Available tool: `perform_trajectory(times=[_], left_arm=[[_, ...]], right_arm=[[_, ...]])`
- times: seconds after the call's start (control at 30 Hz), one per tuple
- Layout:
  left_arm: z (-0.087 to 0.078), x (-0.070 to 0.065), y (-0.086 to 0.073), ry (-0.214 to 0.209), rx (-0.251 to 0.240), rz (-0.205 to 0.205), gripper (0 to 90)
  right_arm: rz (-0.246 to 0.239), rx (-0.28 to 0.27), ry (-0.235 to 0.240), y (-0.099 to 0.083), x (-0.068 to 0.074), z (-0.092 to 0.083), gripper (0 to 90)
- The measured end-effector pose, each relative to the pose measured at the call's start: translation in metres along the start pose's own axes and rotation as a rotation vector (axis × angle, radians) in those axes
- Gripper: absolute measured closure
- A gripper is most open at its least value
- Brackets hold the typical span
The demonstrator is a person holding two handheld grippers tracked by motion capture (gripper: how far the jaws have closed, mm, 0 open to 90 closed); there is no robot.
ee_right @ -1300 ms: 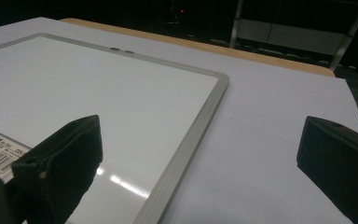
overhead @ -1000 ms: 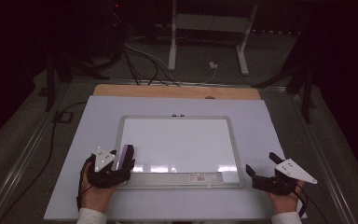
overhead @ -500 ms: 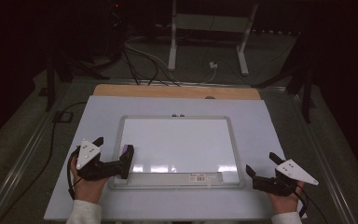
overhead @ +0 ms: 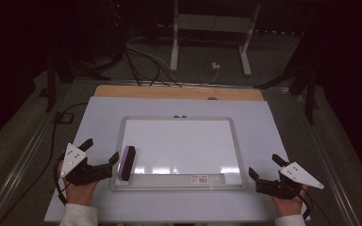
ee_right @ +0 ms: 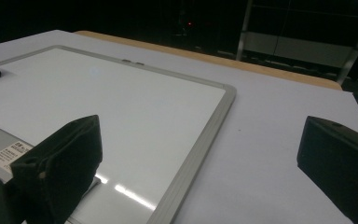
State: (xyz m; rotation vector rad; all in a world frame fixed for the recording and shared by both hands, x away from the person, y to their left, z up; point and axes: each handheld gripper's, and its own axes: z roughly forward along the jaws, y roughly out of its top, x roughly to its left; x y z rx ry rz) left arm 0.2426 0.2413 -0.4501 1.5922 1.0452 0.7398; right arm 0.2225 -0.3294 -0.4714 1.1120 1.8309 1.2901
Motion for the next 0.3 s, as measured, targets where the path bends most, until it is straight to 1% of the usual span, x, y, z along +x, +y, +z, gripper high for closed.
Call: perform_trajectory(times=[0.07,0.1,0.3], left_arm=[[-0.0025,0.0034,-0.0019,-0.001,-0.010,-0.004,0.6],[-0.0035,0.0044,-0.0023,0.002,-0.012,-0.001,0.6],[-0.0085,0.0076,-0.0026,0.009,-0.032,-0.002,0.6]], right_arm=[[0.006,-0.004,0.001,0.0001,-0.0003,-0.0008,0.3],[0.006,-0.006,0.002,0.0000,-0.0007,-0.0012,0.3],[0.009,-0.013,0.000,-0.0003,-0.0011,-0.0025,0.3]])
